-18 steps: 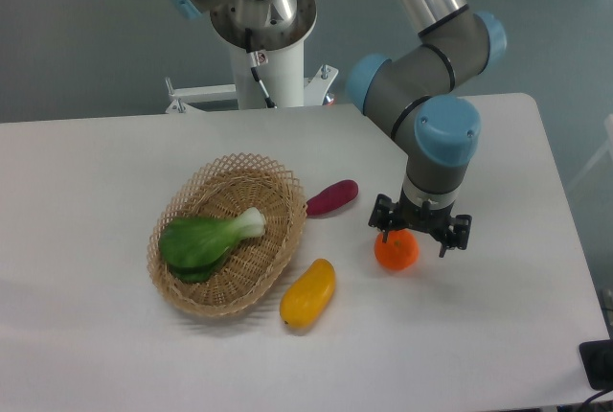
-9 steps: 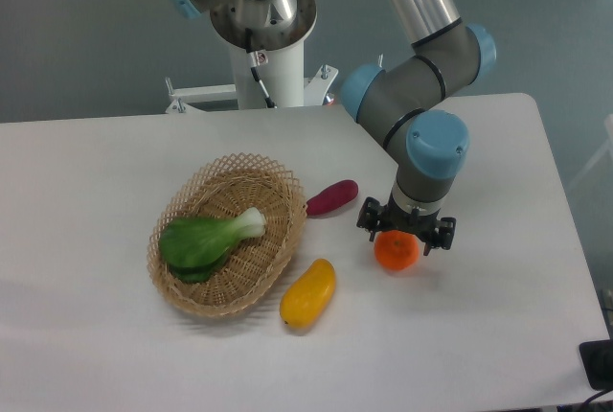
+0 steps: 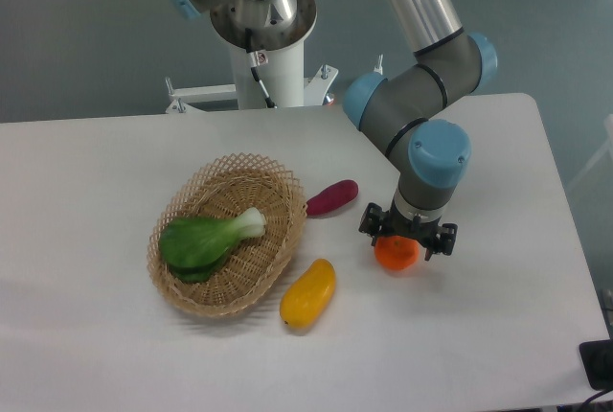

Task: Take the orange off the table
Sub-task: 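Lower the gripper around the orange, fingers straddling it, then close the gripper fingers on the orange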

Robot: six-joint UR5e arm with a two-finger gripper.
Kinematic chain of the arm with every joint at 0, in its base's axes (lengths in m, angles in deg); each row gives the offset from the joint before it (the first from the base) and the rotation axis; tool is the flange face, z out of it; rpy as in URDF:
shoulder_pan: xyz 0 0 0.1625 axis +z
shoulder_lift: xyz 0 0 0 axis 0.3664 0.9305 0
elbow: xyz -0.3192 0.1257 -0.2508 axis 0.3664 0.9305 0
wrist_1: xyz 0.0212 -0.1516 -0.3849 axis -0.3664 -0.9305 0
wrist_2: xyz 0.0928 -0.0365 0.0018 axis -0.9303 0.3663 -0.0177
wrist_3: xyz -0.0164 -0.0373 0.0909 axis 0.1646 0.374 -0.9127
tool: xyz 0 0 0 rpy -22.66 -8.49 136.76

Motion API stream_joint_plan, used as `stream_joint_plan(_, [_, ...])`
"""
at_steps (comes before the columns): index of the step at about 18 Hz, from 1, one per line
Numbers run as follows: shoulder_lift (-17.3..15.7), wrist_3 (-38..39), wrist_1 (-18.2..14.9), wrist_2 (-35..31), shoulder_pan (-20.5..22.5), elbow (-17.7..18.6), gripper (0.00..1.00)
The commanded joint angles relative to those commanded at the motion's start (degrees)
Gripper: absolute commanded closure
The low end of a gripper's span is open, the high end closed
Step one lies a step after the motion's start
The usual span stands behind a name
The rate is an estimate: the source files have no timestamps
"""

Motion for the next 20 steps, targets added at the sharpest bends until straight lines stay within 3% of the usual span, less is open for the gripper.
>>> stream_joint_plan(19, [1.4,0.2,1.8,-0.1,-0.5,0.6,0.0])
stream_joint_plan(20, [1.4,0.3,1.8,-0.2,-0.5,0.6,0.05])
